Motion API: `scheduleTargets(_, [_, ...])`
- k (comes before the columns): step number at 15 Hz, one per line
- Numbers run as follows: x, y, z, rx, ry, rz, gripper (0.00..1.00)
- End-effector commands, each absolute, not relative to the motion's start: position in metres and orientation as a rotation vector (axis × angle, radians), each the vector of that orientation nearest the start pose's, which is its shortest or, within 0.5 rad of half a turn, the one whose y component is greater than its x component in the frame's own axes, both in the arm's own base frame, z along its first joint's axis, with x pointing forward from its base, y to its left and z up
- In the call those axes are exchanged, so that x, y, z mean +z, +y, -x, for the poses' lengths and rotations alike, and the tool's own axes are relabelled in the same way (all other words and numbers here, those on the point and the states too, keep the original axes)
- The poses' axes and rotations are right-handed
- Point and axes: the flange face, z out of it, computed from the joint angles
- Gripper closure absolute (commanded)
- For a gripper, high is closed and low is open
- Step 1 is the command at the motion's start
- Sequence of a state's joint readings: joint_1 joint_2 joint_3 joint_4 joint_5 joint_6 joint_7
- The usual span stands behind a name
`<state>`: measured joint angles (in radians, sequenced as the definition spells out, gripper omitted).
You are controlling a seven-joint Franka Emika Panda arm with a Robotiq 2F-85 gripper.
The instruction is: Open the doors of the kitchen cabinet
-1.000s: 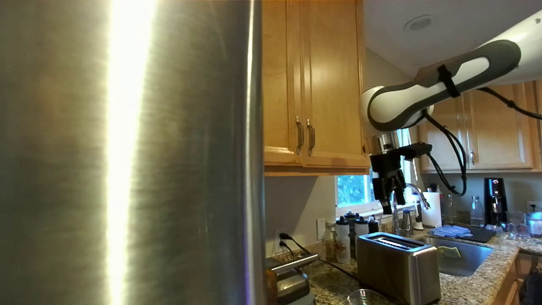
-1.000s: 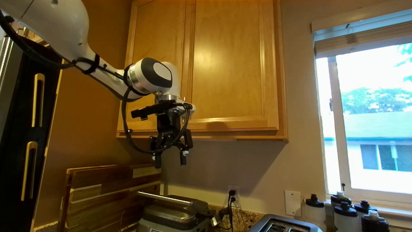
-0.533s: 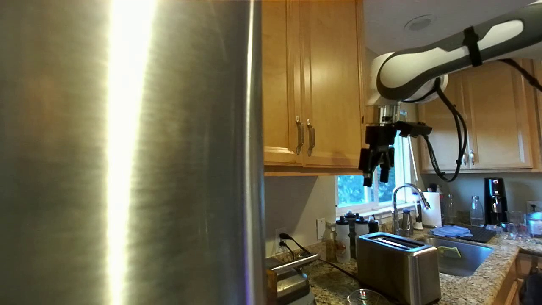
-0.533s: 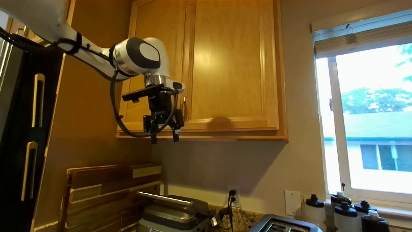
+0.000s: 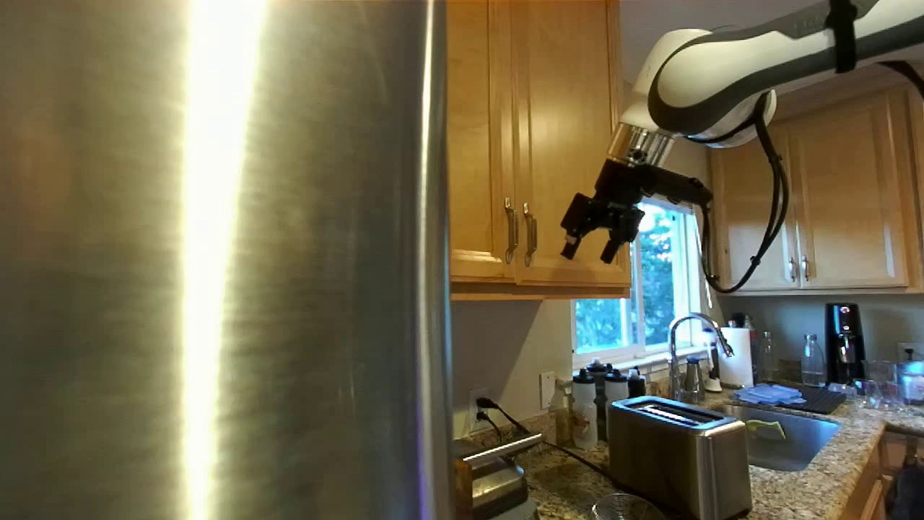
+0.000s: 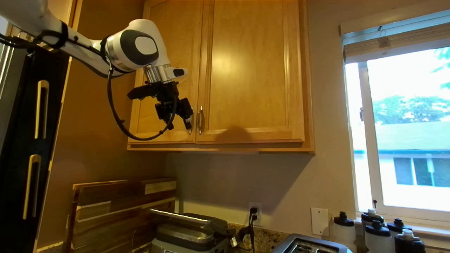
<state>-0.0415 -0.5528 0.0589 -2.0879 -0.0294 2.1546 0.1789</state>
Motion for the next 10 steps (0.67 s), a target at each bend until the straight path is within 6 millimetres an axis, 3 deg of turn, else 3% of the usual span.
scheduleTargets(1, [0.709,0.02,-0.421,-1.001,0.228,2.966,0.0])
scheduleTargets(5, [0.711,0.023,-0.421,-1.021,0.236,2.956,0.0])
scheduleTargets(10, [0.716,0.021,-0.439,-1.031,0.328,2.929,0.0])
